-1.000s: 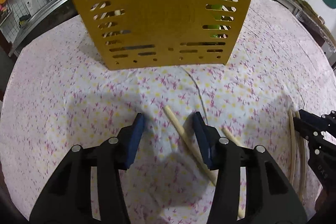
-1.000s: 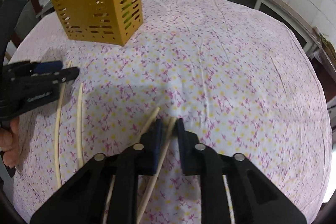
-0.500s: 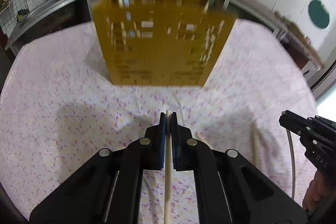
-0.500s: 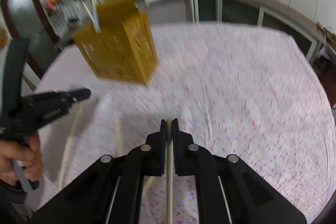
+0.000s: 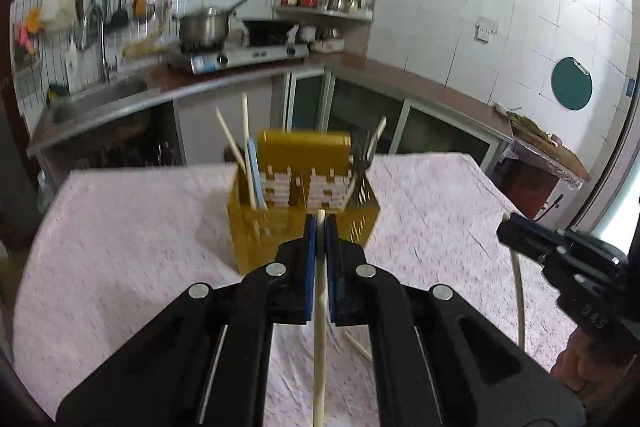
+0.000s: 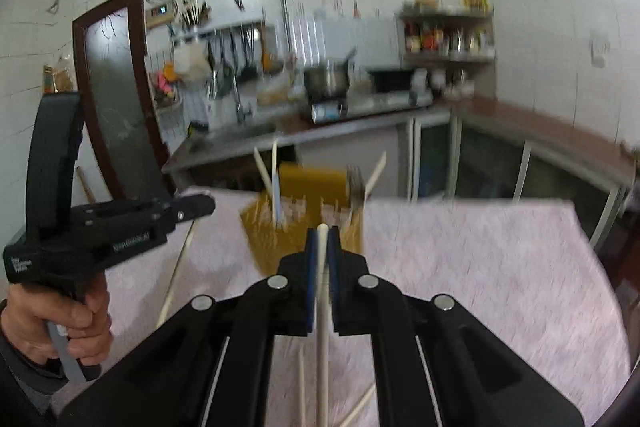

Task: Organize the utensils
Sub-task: 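Carry both chopsticks over the yellow holder and lower them in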

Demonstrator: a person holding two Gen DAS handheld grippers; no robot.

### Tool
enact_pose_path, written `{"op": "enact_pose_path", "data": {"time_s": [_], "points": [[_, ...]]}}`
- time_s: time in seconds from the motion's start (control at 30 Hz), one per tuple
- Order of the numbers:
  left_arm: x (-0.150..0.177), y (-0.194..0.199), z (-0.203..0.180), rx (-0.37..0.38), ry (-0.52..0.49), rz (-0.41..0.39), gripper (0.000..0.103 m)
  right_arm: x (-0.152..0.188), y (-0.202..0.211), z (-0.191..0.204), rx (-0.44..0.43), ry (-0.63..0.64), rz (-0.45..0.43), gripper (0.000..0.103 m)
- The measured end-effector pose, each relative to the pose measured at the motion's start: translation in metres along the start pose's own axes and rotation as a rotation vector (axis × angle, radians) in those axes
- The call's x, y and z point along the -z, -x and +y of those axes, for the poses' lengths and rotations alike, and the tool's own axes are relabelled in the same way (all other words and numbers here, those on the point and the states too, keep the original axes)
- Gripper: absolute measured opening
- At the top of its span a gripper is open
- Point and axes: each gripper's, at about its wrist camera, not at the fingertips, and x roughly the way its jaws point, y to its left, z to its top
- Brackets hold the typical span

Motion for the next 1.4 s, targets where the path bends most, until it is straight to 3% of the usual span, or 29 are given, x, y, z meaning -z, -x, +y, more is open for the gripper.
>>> {"op": "enact_pose_path", "data": {"time_s": [0.17, 0.33, 0.7, 0.87, 1.13, 1.4], "points": [[-0.036, 0.007, 0.002, -0.034, -0.047, -0.087, 0.003, -0.042, -0.012, 0.002, 0.034, 0.002, -0.115, 0.006], [-0.076, -0.01, 0.008, -0.048, -0.053, -0.163, 0.003, -0.086, -0.044, 0.0, 0.054, -0.006, -0.19, 0.006], [-0.154, -0.076, 0.033, -0.037, 0.055, -0.317, 0.003, -0.131, -0.129, 0.022, 0.052, 0.056, -0.313, 0.006], [-0.157, -0.111, 0.044, -0.053, 0.072, -0.319, 0.003, -0.13, -0.16, 0.018, 0.054, 0.056, -0.321, 0.006], [-0.132, -0.152, 0.057, -0.061, 0.084, -0.285, 0.003, -0.109, -0.181, 0.008, 0.046, 0.022, -0.312, 0.006], [-0.145, -0.141, 0.052, -0.043, 0.063, -0.316, 0.003, -0.114, -0.175, 0.015, 0.038, 0.058, -0.33, 0.006]]}}
